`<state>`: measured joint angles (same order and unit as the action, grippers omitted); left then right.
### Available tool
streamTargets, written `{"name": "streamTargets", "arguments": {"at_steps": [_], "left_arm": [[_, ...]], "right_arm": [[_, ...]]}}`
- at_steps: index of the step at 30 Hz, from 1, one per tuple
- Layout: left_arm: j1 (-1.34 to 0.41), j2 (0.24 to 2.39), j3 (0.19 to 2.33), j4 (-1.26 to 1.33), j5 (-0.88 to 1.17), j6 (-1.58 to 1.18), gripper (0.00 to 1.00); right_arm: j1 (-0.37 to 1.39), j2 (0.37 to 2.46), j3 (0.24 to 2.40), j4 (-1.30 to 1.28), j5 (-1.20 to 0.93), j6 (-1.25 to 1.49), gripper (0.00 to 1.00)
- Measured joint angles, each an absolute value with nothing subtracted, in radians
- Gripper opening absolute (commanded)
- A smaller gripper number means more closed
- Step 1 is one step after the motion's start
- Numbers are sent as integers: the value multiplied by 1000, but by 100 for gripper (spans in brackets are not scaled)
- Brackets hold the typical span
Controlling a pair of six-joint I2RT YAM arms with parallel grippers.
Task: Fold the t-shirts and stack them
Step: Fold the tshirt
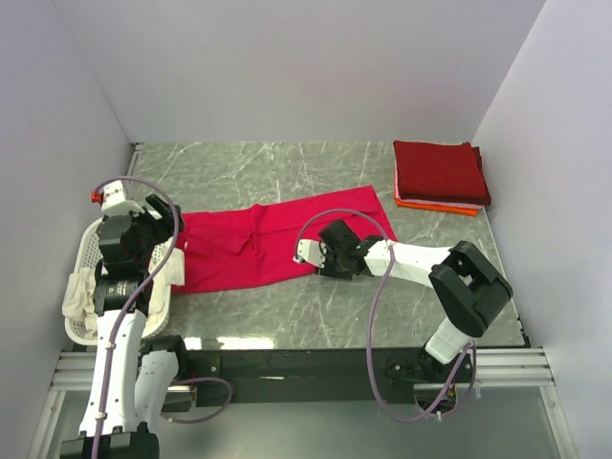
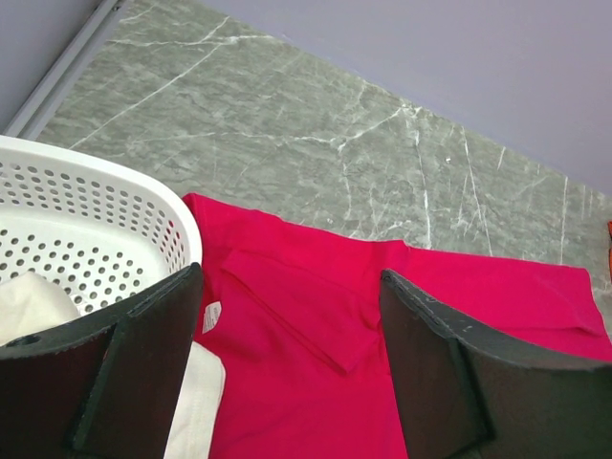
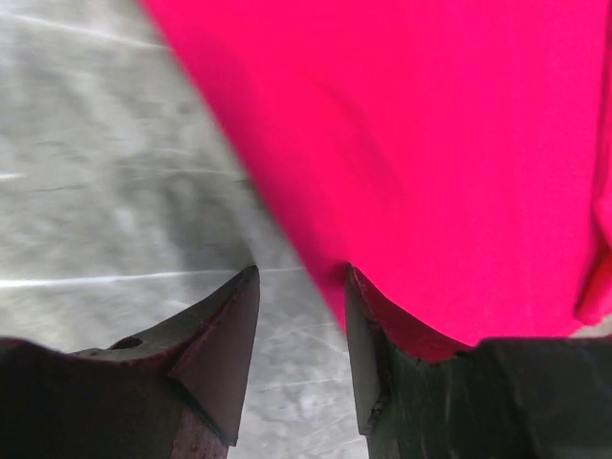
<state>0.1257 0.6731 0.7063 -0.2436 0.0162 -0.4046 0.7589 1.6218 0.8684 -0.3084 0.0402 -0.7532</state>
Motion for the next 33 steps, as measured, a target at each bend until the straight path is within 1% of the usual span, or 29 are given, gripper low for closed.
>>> {"name": "streamTargets", "arguments": {"at_steps": [1, 4, 5, 7, 9, 10, 11, 13, 19, 23, 25, 26, 28, 29, 31, 33], "left_arm": [[126, 674, 706, -244, 19, -405, 79], [126, 679, 706, -244, 22, -404, 79], [126, 679, 705, -244, 23, -404, 79], [126, 679, 703, -243, 24, -405, 79], [126, 680, 701, -243, 29, -404, 79], [126, 681, 701, -243, 30, -405, 80], [126, 685, 701, -241, 33, -405, 80], [126, 693, 699, -234, 44, -406, 80], [126, 785, 699, -217, 131, -432, 79], [126, 850, 699, -214, 200, -454, 78], [126, 875, 699, -209, 237, -466, 77], [126, 886, 699, -206, 251, -469, 77], [126, 910, 699, -206, 280, -472, 76], [126, 922, 699, -207, 294, -473, 76], [126, 937, 699, -208, 314, -472, 76], [126, 938, 699, -212, 325, -466, 77]], "right_arm": [[752, 1626, 868, -299, 44, -756, 47], [737, 1642, 870, -263, 61, -766, 40], [734, 1649, 872, -253, 64, -770, 35], [730, 1662, 878, -241, 68, -779, 27], [730, 1675, 884, -236, 67, -781, 8], [730, 1678, 884, -234, 70, -786, 8], [730, 1678, 885, -236, 67, -785, 3], [728, 1678, 886, -241, 63, -788, 0], [740, 1612, 842, -314, 11, -802, 0], [831, 1501, 754, -404, -20, -786, 1], [902, 1459, 733, -471, -48, -764, 8], [933, 1450, 733, -500, -64, -748, 21], [961, 1444, 740, -544, -97, -722, 32], [963, 1444, 749, -565, -108, -713, 39], [952, 1444, 776, -600, -122, -701, 45], [932, 1444, 821, -630, -138, -699, 47]]}}
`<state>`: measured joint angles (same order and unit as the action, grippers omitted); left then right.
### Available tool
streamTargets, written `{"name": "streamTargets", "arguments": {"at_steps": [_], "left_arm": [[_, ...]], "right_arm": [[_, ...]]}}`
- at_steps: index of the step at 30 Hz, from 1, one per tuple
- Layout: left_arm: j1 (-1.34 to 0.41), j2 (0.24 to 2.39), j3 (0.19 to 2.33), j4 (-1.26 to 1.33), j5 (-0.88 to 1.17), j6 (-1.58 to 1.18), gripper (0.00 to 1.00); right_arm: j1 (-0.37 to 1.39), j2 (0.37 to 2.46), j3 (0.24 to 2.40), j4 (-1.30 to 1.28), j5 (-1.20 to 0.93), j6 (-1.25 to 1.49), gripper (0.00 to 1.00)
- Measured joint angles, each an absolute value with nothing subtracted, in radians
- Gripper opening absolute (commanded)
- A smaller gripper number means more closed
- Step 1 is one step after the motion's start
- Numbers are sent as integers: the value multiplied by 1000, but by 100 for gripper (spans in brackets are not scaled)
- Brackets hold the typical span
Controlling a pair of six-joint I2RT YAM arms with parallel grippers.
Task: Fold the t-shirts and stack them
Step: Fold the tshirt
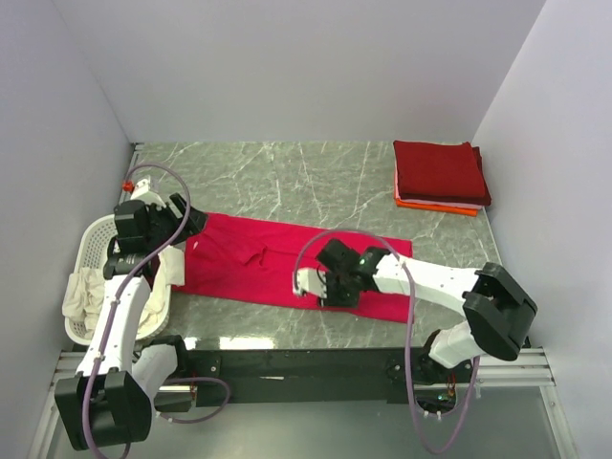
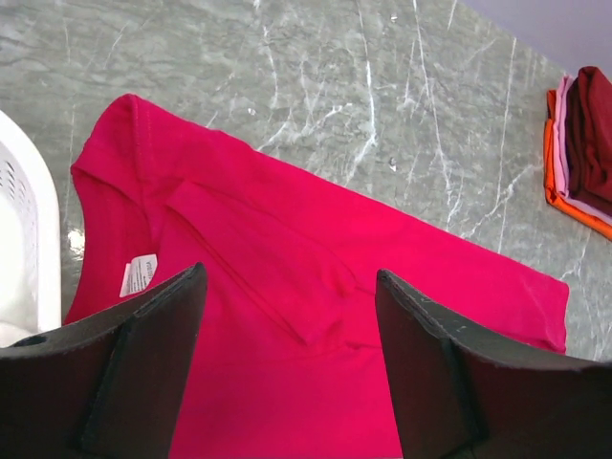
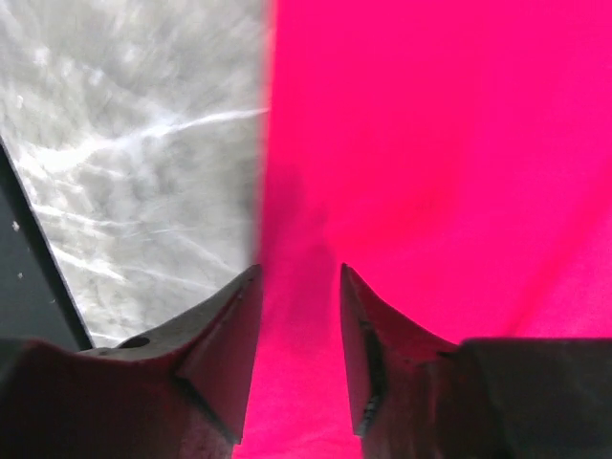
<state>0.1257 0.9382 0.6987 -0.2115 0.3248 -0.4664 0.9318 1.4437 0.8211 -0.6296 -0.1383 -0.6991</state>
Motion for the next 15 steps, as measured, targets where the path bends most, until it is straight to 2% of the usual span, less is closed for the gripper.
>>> {"name": "streamTargets", "arguments": {"at_steps": [7, 15], "left_arm": [[126, 857, 699, -222, 325, -445, 77], [126, 828, 699, -223, 316, -437, 77]], "right_arm": [[739, 1473, 1064, -659, -257, -713, 50], [552, 1706, 1356, -699, -414, -691, 50]]}}
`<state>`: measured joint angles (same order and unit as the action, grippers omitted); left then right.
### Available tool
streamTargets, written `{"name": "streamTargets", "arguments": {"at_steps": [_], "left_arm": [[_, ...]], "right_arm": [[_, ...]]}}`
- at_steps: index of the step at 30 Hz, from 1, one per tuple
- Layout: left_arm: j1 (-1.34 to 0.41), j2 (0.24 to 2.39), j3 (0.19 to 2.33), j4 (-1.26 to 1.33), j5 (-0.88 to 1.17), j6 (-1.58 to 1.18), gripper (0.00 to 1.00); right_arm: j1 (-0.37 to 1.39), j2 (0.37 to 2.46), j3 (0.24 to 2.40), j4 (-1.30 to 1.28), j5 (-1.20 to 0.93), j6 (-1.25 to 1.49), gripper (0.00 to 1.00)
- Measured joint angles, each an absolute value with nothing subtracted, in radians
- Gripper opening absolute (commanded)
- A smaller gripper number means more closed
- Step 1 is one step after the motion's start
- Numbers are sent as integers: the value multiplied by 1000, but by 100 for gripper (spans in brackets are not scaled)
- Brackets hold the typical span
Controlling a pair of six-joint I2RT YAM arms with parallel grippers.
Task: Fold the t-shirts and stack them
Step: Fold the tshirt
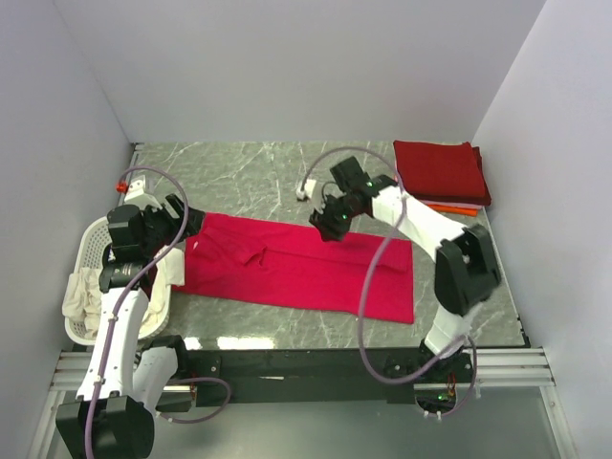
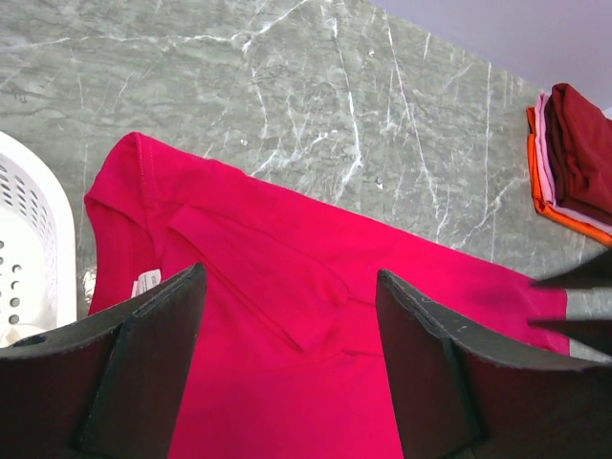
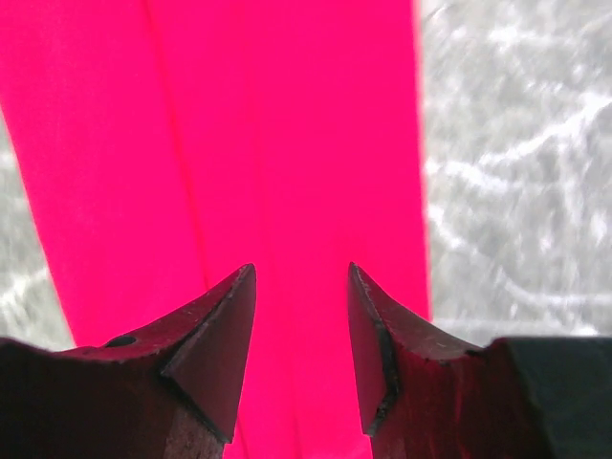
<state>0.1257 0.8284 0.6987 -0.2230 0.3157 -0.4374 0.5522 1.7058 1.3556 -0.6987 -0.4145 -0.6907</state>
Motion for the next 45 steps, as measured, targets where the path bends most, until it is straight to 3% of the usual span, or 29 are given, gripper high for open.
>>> {"name": "streamTargets", "arguments": {"at_steps": [16, 32, 40, 45], "left_arm": [[126, 818, 699, -228, 291, -430, 77], [126, 848, 699, -229, 311, -430, 77], [126, 857, 699, -229, 320, -430, 77], [126, 869, 699, -229, 331, -430, 77]], "right_arm": [[470, 2257, 1953, -736, -547, -356, 51], [480, 2393, 2025, -853, -551, -311, 48], [498, 2431, 2073, -870, -565, -303, 26], [498, 2445, 2093, -879, -566, -290, 0]]}}
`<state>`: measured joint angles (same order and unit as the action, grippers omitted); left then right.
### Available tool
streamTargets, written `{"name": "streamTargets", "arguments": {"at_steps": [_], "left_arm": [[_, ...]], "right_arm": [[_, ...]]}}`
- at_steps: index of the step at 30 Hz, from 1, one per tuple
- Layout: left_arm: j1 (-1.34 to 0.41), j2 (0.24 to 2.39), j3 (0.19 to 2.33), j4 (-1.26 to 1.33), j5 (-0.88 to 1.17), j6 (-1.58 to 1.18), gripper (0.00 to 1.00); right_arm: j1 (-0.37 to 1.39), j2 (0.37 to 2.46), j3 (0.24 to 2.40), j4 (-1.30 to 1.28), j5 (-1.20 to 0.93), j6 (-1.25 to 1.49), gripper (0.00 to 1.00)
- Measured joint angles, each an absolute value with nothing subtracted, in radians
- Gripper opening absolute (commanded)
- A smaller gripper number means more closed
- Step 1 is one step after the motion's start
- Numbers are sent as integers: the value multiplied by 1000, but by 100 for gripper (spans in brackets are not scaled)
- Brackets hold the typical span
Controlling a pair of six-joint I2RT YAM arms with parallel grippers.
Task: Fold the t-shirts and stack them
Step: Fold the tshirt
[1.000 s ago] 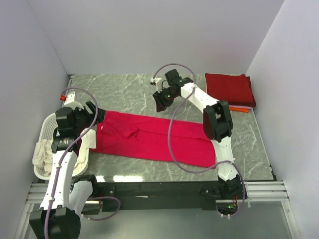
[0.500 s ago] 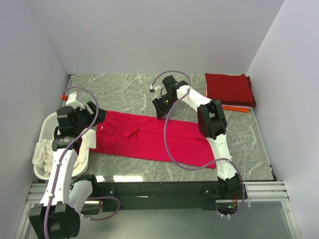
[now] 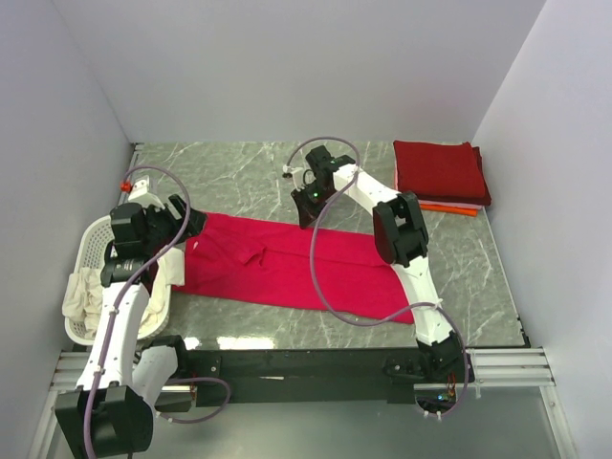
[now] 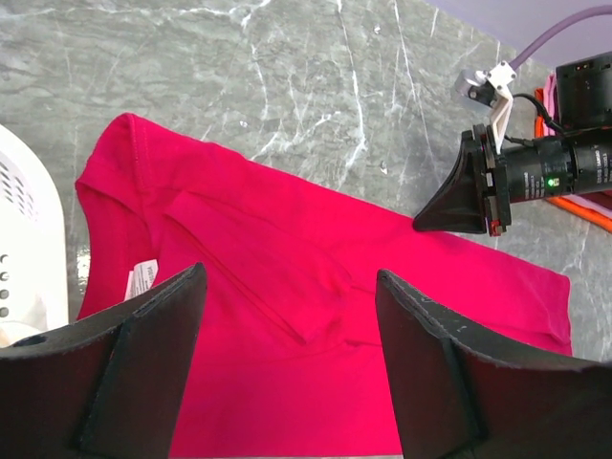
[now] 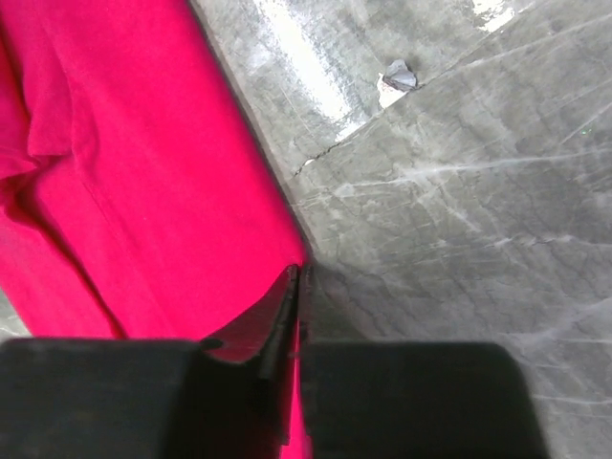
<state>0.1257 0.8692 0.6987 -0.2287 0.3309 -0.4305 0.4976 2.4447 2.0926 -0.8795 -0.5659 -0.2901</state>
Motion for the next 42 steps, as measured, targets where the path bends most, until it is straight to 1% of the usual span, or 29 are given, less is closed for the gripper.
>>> {"name": "streamTargets", "arguments": {"at_steps": [3, 6, 10, 13, 16, 19, 20, 21, 22, 23, 24, 25, 29, 30, 32, 36, 42], "left_arm": [[126, 883, 699, -226, 345, -431, 76], [126, 918, 699, -218, 372, -438, 71], [126, 1014, 699, -191, 428, -486, 60], [113, 1118, 707, -177, 460, -545, 58], [52, 1228, 737, -169, 462, -598, 57], [-52, 1340, 811, -162, 437, -648, 53], [-79, 1376, 844, -156, 429, -659, 53], [-110, 1426, 889, -146, 418, -675, 52], [-132, 1468, 927, -132, 404, -685, 50], [-147, 1502, 958, -117, 394, -696, 49], [-158, 1541, 989, -110, 384, -702, 44], [-165, 1576, 1019, -101, 372, -707, 43], [-169, 1663, 1068, -81, 315, -719, 33], [-169, 1668, 1067, -84, 302, -719, 25], [-167, 1673, 1066, -86, 275, -721, 19], [-167, 1665, 1039, -46, 237, -721, 1], [-167, 1653, 944, -3, 227, -723, 1]], "right_arm": [[490, 2445, 2095, -882, -569, -280, 0], [475, 2445, 2094, -875, -574, -265, 0], [418, 2432, 2067, -829, -578, -228, 0], [345, 2414, 2022, -791, -575, -205, 0], [270, 2406, 2001, -775, -572, -198, 0], [213, 2401, 1989, -768, -570, -194, 9], [205, 2399, 1989, -768, -568, -195, 16], [201, 2397, 1988, -768, -564, -197, 19], [200, 2391, 1984, -767, -561, -202, 25], [203, 2381, 1973, -761, -555, -204, 27], [207, 2367, 1960, -757, -546, -211, 29], [212, 2349, 1945, -754, -535, -217, 33], [246, 2254, 1902, -732, -494, -269, 40], [260, 2227, 1895, -721, -486, -295, 41], [300, 2176, 1890, -712, -459, -353, 43], [454, 2117, 1890, -670, -366, -487, 45], [704, 2150, 1877, -630, -217, -642, 45]]}}
